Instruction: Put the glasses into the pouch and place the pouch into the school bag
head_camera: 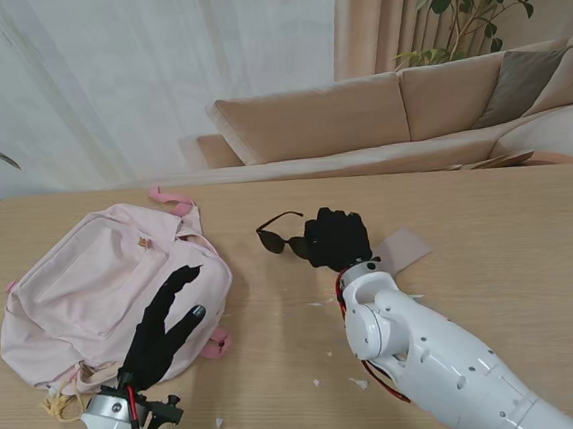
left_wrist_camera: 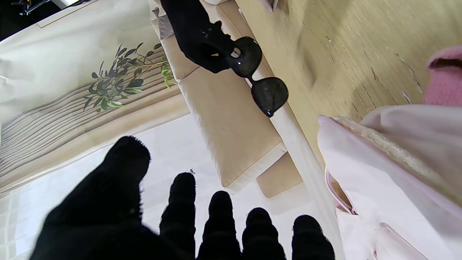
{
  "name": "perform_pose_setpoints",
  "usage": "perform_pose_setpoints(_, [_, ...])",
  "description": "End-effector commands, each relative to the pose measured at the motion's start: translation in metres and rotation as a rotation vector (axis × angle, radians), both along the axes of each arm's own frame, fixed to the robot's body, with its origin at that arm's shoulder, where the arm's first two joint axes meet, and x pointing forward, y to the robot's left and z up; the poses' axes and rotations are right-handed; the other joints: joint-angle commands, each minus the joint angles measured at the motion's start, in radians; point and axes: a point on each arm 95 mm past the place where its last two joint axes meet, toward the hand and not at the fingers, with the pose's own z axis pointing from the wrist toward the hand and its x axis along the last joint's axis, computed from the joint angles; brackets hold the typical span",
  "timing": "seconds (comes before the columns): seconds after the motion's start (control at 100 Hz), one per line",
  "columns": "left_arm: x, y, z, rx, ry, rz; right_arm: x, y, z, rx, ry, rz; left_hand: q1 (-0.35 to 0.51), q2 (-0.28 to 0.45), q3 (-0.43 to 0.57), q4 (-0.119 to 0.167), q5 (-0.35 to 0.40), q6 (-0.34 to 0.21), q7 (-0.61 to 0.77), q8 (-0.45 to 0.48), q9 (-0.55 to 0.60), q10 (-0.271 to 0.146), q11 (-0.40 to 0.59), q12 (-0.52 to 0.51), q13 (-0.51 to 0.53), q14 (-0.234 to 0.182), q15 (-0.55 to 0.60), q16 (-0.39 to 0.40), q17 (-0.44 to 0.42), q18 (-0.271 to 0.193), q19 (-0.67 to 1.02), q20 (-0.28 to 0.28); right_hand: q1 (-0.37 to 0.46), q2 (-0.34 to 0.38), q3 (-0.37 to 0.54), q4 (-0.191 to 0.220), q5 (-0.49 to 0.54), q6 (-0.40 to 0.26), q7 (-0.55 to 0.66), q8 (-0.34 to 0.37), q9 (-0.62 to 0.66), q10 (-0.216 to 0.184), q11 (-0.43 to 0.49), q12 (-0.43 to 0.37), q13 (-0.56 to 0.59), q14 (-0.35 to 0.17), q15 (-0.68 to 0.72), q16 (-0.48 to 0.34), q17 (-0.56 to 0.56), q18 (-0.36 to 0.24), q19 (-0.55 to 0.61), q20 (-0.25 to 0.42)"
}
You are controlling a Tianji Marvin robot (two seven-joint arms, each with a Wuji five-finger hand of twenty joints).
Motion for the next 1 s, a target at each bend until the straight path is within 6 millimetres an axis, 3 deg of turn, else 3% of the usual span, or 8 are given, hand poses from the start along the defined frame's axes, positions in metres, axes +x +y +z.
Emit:
perform_pose_setpoints(0.0, [0.000, -0.004, -0.001, 0.013, -0.004, -0.001, -0.008, -0.001, -0.001, 0.004, -0.006, 0.017, -0.012, -0.038, 0.021, -0.003, -0.044, 0.006, 0.025, 0.012, 0.022, 0.003, 0.026, 0.020, -0.011, -0.001, 0.013, 0.025, -0.005, -0.007, 0.009, 0.026, 0.054, 0.050, 0.005, 0.039, -0.011, -0.063, 0.040, 0.045, -0.001, 0.007, 0.028, 0.012, -0.011, -0.017, 0.016, 0.026, -0.012, -0.004, 0.035, 0.021])
perform_pose_setpoints(0.32, [0.014, 0.011, 0.005, 0.197, -0.024, -0.027, -0.042, -0.016, 0.027, 0.071, -0.152, 0.108, -0.005, -0.130, 0.083, -0.012, -0.046, 0.045, 0.024, 0.015, 0.036, 0.009, 0.105, 0.053, -0.016, 0.025, 0.055, 0.201, -0.033, 0.014, 0.105, 0.237, 0.060, 0.047, 0.001, 0.042, -0.001, -0.104, 0.024, 0.070, 0.010, -0.002, 0.023, 0.011, 0.002, -0.018, 0.014, 0.024, -0.008, 0.001, 0.033, 0.023])
perform_pose_setpoints(0.36, [0.017, 0.013, 0.006, 0.222, -0.023, -0.033, -0.047, -0.017, 0.029, 0.076, -0.166, 0.128, -0.001, -0.135, 0.085, -0.012, -0.047, 0.047, 0.022, 0.015, 0.034, 0.033, 0.105, 0.053, -0.015, 0.026, 0.056, 0.208, -0.032, 0.014, 0.109, 0.249, 0.060, 0.048, 0.001, 0.043, -0.001, -0.108, 0.021, 0.073, 0.011, -0.002, 0.022, 0.011, 0.002, -0.020, 0.013, 0.023, -0.009, 0.000, 0.031, 0.022])
perform_pose_setpoints(0.46, [0.025, 0.017, 0.011, 0.306, -0.022, -0.058, -0.058, -0.017, 0.035, 0.079, -0.208, 0.176, -0.004, -0.141, 0.091, -0.014, -0.045, 0.049, -0.030, -0.002, 0.037, 0.026, 0.119, 0.058, -0.019, 0.032, 0.066, 0.273, -0.049, 0.025, 0.156, 0.386, 0.056, 0.047, 0.003, 0.043, 0.003, -0.121, 0.016, 0.079, 0.016, -0.006, 0.018, 0.009, 0.010, -0.022, 0.014, 0.020, -0.006, 0.001, 0.030, 0.021])
perform_pose_setpoints(0.61, [0.036, 0.017, 0.020, 0.376, -0.028, -0.086, -0.076, -0.015, 0.039, 0.088, -0.236, 0.259, -0.004, -0.170, 0.133, -0.018, -0.045, 0.068, -0.085, -0.011, 0.050, 0.029, 0.161, 0.073, 0.019, 0.056, 0.090, 0.304, -0.031, 0.044, 0.192, 0.496, 0.049, 0.045, 0.009, 0.045, 0.008, -0.140, 0.007, 0.090, 0.027, -0.014, 0.009, 0.008, 0.021, -0.027, 0.014, 0.013, -0.002, 0.001, 0.030, 0.018])
perform_pose_setpoints(0.74, [0.042, 0.015, 0.026, 0.424, -0.039, -0.098, -0.086, -0.014, 0.039, 0.075, -0.254, 0.306, -0.009, -0.189, 0.162, -0.022, -0.046, 0.087, -0.105, -0.015, 0.057, 0.037, 0.204, 0.084, 0.044, 0.072, 0.108, 0.317, 0.002, 0.061, 0.203, 0.529, 0.045, 0.046, 0.009, 0.045, 0.009, -0.154, 0.001, 0.098, 0.032, -0.019, 0.004, 0.009, 0.027, -0.031, 0.016, 0.009, -0.002, 0.002, 0.030, 0.017])
perform_pose_setpoints(0.88, [0.045, 0.012, 0.030, 0.449, -0.062, -0.095, -0.094, -0.012, 0.037, 0.063, -0.272, 0.344, -0.009, -0.197, 0.191, -0.029, -0.049, 0.045, -0.132, -0.021, 0.057, 0.037, 0.209, 0.074, 0.053, 0.085, 0.119, 0.323, 0.015, 0.069, 0.207, 0.551, 0.043, 0.046, 0.012, 0.045, 0.010, -0.157, -0.003, 0.104, 0.035, -0.020, 0.001, 0.011, 0.030, -0.032, 0.016, 0.005, -0.002, 0.002, 0.030, 0.016])
perform_pose_setpoints(0.99, [0.046, 0.011, 0.034, 0.468, -0.056, -0.067, -0.098, -0.010, 0.034, 0.041, -0.288, 0.370, -0.033, -0.216, 0.209, -0.036, -0.038, 0.123, -0.075, 0.021, 0.113, 0.074, 0.222, 0.075, 0.090, 0.115, 0.149, 0.337, 0.049, 0.100, 0.219, 0.580, 0.039, 0.046, 0.013, 0.044, 0.011, -0.167, -0.007, 0.109, 0.040, -0.026, -0.003, 0.012, 0.035, -0.036, 0.017, 0.001, -0.002, 0.002, 0.031, 0.015])
